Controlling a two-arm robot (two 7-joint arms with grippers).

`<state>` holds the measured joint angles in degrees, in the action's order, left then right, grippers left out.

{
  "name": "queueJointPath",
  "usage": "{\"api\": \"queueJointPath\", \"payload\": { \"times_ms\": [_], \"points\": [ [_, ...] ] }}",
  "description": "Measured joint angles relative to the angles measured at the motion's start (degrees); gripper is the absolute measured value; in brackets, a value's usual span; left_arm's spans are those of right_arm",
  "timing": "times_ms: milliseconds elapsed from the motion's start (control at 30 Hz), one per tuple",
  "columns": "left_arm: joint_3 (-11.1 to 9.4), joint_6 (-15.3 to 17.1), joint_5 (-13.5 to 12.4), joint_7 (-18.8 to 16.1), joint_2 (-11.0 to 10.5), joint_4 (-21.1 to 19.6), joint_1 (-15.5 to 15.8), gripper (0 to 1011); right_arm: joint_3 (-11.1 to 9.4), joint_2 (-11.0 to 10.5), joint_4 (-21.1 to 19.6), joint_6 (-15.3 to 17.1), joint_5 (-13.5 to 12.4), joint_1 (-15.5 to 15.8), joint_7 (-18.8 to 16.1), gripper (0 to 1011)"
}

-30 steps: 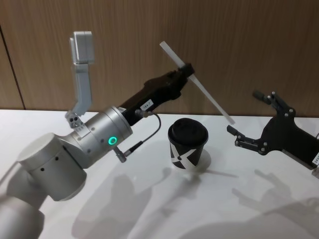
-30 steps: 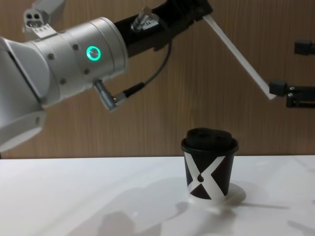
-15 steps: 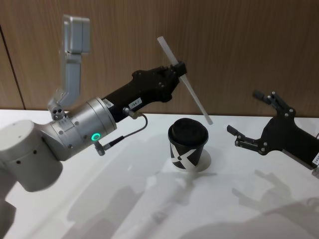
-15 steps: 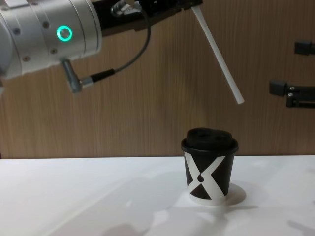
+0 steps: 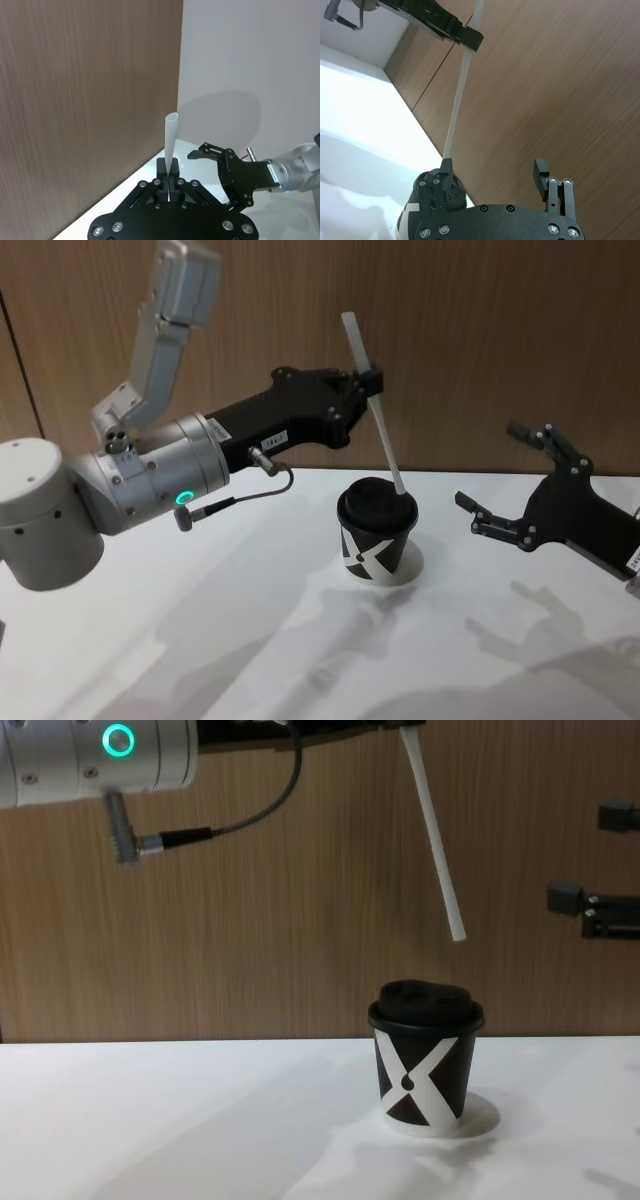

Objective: Pick up the straw with one hand, pass it to the other hand, and insert it into the cup.

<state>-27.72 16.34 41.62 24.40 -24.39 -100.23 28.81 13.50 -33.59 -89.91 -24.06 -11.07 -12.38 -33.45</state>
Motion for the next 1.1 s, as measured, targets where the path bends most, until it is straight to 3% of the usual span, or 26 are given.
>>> {"api": "queueJointPath", "payload": {
  "times_ms": [467,1100],
  "points": [
    [-2.82,0.94,-2.56,0.27,-0.96,0.83,3.32,14,0.00,0.00,0.00,0.00,0.00,0.00,0.00,1001],
    [-5.51,-0.72,-5.12,0.97,-0.62,4.05,5.77,14,0.00,0.00,0.00,0.00,0.00,0.00,0.00,1001]
  ]
}}
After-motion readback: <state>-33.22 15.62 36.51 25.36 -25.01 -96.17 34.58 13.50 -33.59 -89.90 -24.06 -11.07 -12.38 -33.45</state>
